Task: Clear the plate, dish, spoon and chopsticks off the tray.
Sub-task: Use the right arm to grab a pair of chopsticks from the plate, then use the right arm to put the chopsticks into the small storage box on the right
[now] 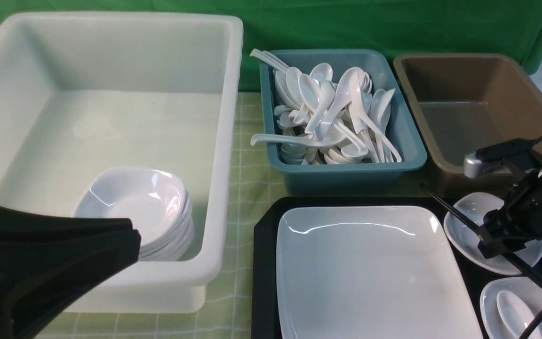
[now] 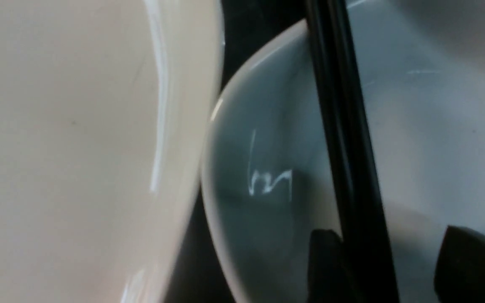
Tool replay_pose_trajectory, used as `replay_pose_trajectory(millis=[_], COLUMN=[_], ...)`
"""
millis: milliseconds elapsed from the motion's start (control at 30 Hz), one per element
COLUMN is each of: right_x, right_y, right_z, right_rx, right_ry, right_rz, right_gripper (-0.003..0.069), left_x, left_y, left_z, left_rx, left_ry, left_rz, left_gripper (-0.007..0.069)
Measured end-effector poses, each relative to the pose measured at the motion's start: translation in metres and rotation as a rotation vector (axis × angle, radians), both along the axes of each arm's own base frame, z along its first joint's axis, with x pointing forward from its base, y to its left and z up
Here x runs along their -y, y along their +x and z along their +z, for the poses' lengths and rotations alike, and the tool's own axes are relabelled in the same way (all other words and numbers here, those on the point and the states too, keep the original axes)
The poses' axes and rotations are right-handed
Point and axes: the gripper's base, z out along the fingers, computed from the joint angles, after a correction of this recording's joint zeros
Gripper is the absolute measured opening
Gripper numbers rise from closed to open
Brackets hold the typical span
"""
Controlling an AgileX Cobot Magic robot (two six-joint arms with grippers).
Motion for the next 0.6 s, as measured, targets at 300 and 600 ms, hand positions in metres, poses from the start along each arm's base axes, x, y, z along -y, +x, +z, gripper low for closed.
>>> replay_pose_trajectory(millis=[300, 600], right_x=[-0.001, -0.029], right_y=[-0.004, -0.034], right_z=[0.0, 0.051], right_rx=[-0.036, -0.024], right_ry=[-0.008, -0.02], right_rz=[0.088, 0.352], right_gripper=[0.0138, 0.0137], left_x=[-0.001, -0.004], left_y=[0.002, 0.007], left_z=[0.001, 0.01], left_rx=[0.028, 0.136], left_ry=[0.012, -0.037], left_rz=[0.014, 0.074], left_gripper=[0.0023, 0.0023])
